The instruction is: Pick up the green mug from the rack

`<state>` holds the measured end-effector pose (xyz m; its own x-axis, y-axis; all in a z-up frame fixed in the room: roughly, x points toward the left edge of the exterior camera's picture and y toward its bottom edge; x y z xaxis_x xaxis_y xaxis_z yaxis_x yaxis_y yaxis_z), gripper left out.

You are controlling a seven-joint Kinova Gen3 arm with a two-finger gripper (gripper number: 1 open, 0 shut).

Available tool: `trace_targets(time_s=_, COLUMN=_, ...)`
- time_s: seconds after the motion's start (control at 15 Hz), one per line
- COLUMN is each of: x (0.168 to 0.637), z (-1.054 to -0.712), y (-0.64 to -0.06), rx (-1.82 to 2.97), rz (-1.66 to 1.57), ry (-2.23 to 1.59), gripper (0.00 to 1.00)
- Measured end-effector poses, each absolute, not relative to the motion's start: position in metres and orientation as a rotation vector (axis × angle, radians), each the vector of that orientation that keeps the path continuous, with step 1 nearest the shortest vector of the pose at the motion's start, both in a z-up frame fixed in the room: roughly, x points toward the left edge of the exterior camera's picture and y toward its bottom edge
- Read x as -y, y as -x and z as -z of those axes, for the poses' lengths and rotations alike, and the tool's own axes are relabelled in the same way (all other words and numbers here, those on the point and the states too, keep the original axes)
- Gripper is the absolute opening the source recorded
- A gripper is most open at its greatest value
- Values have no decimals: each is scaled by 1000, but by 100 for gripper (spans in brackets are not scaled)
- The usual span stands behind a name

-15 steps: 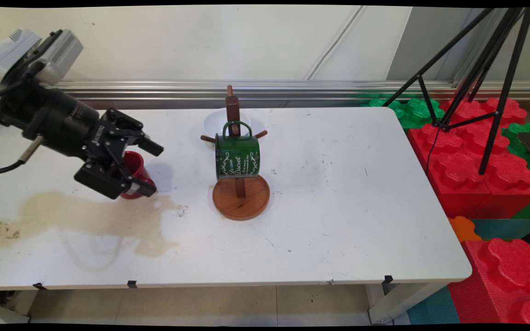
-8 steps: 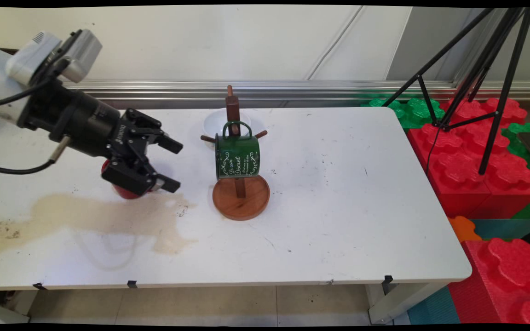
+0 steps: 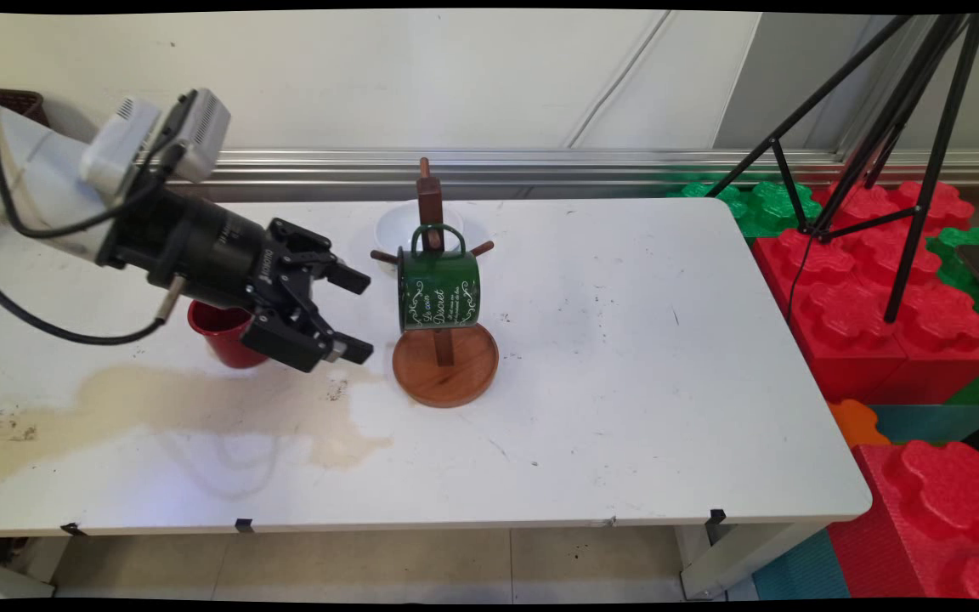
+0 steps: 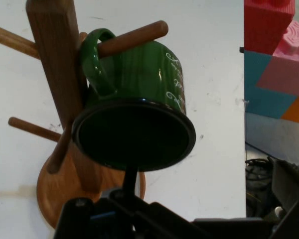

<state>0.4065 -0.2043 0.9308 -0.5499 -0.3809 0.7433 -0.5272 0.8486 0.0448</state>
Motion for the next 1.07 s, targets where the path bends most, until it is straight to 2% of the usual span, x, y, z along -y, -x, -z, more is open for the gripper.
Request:
trace_targets(time_s=0.47, x=212, z=-909, y=-392, rx=2174, rz=-254, ry=-669, gripper=100)
trace_targets(time_s=1.07, x=215, z=-898, y=-379, rx=2094, rz=-288, ry=-686, gripper=100)
